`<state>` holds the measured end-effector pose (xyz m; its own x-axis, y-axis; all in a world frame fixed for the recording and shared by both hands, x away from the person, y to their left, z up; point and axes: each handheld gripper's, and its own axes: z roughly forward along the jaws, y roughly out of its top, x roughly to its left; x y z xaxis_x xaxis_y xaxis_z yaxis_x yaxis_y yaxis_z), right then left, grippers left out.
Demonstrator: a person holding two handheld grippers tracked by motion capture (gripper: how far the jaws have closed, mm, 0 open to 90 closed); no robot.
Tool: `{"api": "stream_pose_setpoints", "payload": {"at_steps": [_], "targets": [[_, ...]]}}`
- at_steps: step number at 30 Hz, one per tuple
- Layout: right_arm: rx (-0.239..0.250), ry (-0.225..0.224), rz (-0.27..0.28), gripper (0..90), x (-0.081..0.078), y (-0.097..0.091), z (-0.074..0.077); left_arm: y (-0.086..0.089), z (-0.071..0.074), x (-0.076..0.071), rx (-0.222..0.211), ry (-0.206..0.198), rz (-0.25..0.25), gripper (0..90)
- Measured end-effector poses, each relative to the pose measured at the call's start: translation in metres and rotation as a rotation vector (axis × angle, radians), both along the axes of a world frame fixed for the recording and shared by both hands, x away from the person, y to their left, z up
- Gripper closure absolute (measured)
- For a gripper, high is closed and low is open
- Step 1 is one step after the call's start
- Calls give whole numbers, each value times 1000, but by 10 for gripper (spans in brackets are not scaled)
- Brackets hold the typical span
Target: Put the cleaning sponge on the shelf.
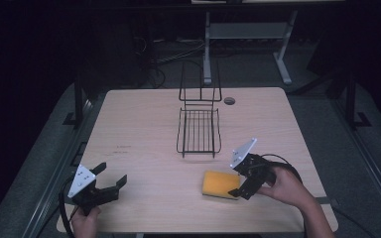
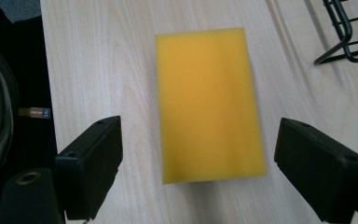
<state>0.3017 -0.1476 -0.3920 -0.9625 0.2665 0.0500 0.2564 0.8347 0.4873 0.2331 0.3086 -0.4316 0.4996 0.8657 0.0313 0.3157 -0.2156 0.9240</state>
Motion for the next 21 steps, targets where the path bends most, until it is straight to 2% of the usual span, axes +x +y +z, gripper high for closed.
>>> {"api": "stream_pose_setpoints", "payload": {"at_steps": [8, 15, 21], "targets": [[-14, 9, 12, 148, 4, 7, -4, 0, 0, 0, 0, 0, -1, 134], [-30, 22, 28, 148, 12, 15, -13, 0, 0, 0, 5, -2, 0, 134], [-50, 30, 12, 148, 18, 20, -20, 0, 0, 0, 1, 2, -3, 134]]}}
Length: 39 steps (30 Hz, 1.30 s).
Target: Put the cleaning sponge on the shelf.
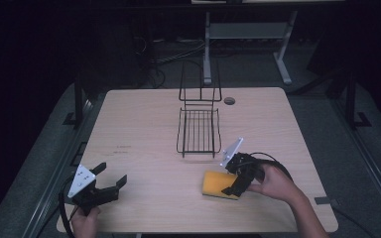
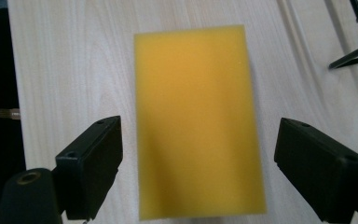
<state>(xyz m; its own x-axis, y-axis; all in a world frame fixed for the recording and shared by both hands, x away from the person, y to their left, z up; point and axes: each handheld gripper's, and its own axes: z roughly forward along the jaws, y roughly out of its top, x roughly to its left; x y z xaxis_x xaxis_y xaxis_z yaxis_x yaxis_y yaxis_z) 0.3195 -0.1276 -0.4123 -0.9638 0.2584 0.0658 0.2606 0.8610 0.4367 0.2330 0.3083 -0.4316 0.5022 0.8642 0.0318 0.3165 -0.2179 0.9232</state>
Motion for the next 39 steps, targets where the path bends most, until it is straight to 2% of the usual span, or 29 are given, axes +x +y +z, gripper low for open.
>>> {"api": "stream_pose_setpoints", "payload": {"at_steps": [6, 13, 22, 39], "targets": [[-22, 12, 12, 148, 3, 3, -7, -1, 0, 0, -3, 0, 0, 134], [-15, 25, 16, 148, 7, 6, -13, -1, 0, 0, -1, -1, -2, 134], [-35, 41, 32, 148, 8, 12, -19, -1, 0, 0, -10, -2, -1, 134], [-63, 42, 42, 148, 7, 20, -31, 0, 0, 0, -3, -3, -1, 134]]}}
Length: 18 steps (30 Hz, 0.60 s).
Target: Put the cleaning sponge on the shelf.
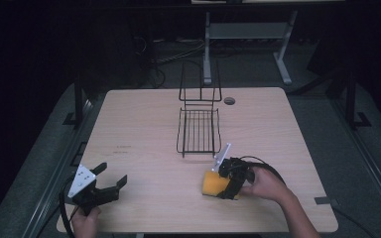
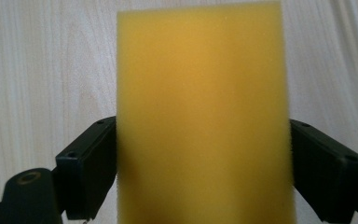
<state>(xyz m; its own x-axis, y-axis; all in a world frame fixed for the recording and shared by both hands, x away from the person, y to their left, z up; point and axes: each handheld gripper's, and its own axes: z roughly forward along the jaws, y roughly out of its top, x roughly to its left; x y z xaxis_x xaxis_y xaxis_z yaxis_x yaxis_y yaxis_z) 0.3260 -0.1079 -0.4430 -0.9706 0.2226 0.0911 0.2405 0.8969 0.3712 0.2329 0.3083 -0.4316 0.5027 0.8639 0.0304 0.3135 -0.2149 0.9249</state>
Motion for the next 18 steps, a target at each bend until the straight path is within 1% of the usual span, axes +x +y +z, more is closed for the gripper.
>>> {"api": "stream_pose_setpoints", "payload": {"at_steps": [5, 8, 18], "targets": [[-10, -9, 2, 150, 0, 2, -2, 0, 0, 0, -3, 2, 0, 134], [-18, -9, 5, 150, -2, 3, -3, 1, 1, 0, 3, -4, 0, 134], [-15, -17, -1, 153, -3, 0, -3, 0, 1, 0, 3, -3, -4, 134]]}}
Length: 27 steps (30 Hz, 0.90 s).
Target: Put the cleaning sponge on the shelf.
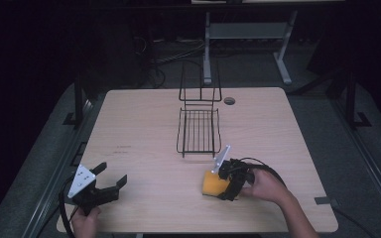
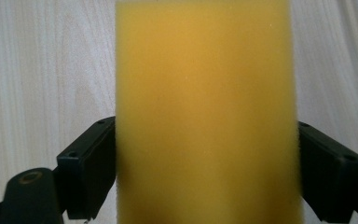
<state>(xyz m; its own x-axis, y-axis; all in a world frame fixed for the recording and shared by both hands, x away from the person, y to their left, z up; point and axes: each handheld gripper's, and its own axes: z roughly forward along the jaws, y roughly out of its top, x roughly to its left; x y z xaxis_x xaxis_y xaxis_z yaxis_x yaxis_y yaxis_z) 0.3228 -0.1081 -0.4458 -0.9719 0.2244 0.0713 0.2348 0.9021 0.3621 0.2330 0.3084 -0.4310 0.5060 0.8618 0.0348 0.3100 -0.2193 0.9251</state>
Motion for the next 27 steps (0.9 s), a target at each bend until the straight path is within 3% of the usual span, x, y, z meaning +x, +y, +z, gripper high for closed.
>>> {"api": "stream_pose_setpoints", "payload": {"at_steps": [18, 27], "targets": [[24, -8, 6, 212, -1, -6, 2, -1, 0, 0, -1, -3, 2, 134], [51, -24, 4, 215, 0, -11, 13, -2, 0, 0, 3, -1, -2, 134]]}}
